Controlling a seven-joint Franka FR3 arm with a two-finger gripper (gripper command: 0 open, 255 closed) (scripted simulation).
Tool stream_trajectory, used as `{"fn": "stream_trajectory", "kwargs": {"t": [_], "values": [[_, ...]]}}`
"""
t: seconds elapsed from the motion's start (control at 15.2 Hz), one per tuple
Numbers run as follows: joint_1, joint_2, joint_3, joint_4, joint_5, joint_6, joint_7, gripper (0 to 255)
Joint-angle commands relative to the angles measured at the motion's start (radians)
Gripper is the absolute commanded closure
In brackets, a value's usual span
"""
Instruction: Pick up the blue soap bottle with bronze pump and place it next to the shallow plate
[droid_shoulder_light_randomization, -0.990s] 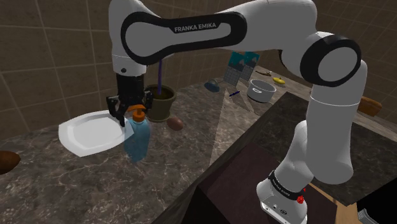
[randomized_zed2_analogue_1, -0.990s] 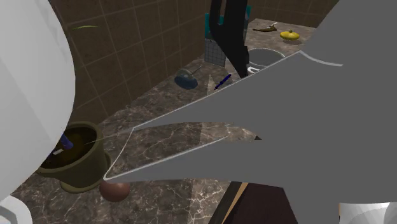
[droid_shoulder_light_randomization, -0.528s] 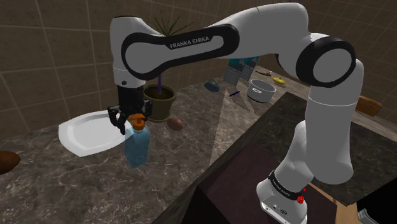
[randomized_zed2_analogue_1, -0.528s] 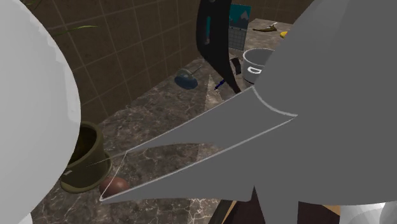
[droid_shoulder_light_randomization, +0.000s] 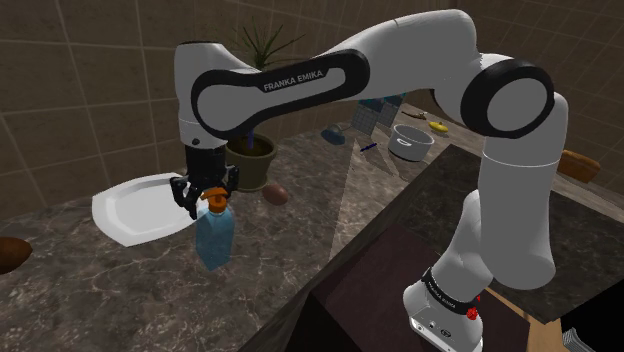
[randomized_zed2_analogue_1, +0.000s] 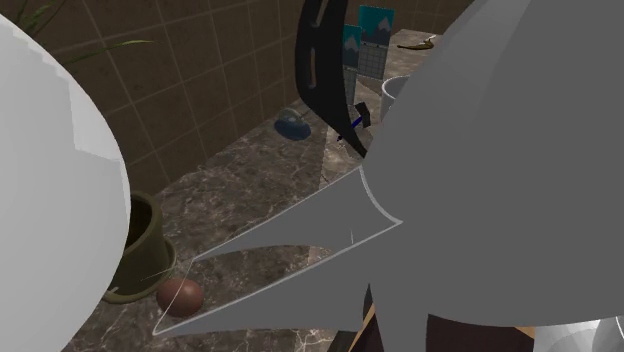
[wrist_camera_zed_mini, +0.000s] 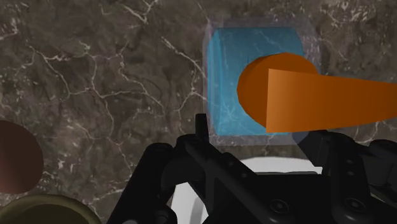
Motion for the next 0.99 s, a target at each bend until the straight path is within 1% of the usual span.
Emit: {"fn": "stream_trajectory", "kwargs": {"t": [0.0, 0.2, 0.26, 0.59, 0.86, 0.92], "values": [[0.0, 0.001, 0.0, -0.002, 0.0, 0.001, 0.0, 255], [0.0, 0.001, 0.0, -0.002, 0.0, 0.001, 0.0, 255], [0.001, 0.001, 0.0, -0.002, 0.0, 0.001, 0.0, 0], [0.0, 0.001, 0.0, -0.002, 0.0, 0.001, 0.0, 0], [-0.007, -0.018, -0.002, 0.098, -0.001, -0.118, 0.001, 0], [-0.007, -0.018, -0.002, 0.098, -0.001, -0.118, 0.001, 0]]}}
